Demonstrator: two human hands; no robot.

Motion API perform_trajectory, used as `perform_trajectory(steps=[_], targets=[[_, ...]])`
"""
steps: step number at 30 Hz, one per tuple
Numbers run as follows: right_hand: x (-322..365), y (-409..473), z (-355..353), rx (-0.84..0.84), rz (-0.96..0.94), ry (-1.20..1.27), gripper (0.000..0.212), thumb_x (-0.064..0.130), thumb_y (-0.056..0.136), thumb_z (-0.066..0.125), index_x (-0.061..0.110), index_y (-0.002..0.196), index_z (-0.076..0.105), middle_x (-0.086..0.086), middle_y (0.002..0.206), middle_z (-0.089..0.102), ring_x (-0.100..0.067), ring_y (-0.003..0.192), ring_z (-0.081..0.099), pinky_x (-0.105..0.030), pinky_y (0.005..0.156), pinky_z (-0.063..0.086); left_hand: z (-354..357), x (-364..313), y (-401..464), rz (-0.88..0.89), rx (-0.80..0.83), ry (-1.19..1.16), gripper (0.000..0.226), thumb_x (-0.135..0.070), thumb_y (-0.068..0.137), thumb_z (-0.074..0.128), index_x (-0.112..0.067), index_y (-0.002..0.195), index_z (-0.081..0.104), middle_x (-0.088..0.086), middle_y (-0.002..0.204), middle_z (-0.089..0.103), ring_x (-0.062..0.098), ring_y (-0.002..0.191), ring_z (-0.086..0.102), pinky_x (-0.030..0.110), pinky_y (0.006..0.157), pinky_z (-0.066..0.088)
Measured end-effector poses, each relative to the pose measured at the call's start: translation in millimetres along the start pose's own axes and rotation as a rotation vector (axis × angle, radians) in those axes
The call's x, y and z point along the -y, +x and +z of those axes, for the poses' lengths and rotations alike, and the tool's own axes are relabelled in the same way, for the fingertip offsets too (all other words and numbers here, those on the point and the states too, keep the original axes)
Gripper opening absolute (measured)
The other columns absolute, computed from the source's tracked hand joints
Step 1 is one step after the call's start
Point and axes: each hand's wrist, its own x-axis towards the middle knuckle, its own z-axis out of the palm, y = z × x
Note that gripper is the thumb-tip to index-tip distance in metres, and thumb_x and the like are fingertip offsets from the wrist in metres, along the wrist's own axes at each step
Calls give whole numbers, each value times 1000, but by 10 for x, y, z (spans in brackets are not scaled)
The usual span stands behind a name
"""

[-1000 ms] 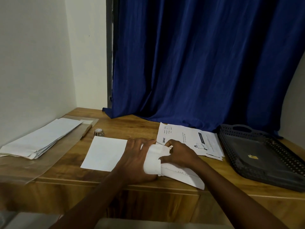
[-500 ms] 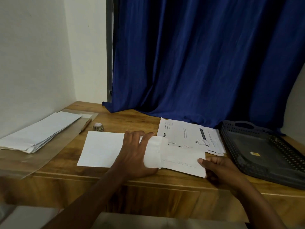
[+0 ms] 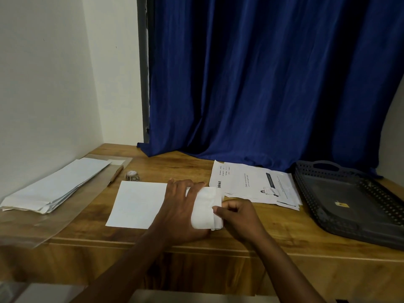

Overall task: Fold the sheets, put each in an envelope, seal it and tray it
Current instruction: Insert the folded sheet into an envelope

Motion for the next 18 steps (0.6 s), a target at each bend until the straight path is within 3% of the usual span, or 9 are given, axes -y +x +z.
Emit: perform_trajectory(steps=[2,4,8,11,13,16,18], targets=[[-31,59,90,16,-3,-5,17,26,88,74,15,77,80,-7,79,77,-32,82,73,-46,74,59,-10,-8,1,4,-13,9,108,-81,59,67,-18,143,42,7,135,49,23,125,44,57,114,32],[-49,115,161,20,-7,-20,18,20,89,71,14,75,80,-4,76,76,-25,78,73,-40,68,57,-13,-11,4,21,-30,13,106,-80,61,66,-15,143,46,8,132,51,23,123,45,58,113,31],[-82,215,327,9,-41,-30,26,17,76,54,-2,73,71,-27,75,65,-20,62,61,-35,55,45,31,4,12,55,-69,5,104,-69,59,74,-13,142,48,9,130,52,26,123,49,60,113,29],[-135,252,415,11,-49,-33,30,15,72,48,-9,76,66,-32,78,62,-19,62,56,-35,55,41,43,25,6,46,-62,0,105,-69,58,74,-15,143,45,8,132,52,25,124,49,59,116,26],[-162,257,407,21,-49,-27,27,10,76,49,-11,75,64,-29,72,61,-20,64,56,-34,57,40,39,36,-2,35,-46,-4,107,-70,57,74,-17,144,44,8,133,52,25,125,49,60,116,25],[-199,242,354,-6,-26,41,17,3,80,56,-6,70,67,-10,65,60,-18,65,57,-32,59,42,31,40,-4,25,-32,-6,106,-71,58,73,-16,144,45,7,133,52,24,124,49,60,115,26],[-199,220,347,-16,-38,67,17,7,76,58,-3,71,70,-12,66,64,-20,67,60,-33,61,44,37,44,-2,31,-37,-4,105,-70,59,73,-15,144,46,7,132,51,23,124,48,59,115,26]])
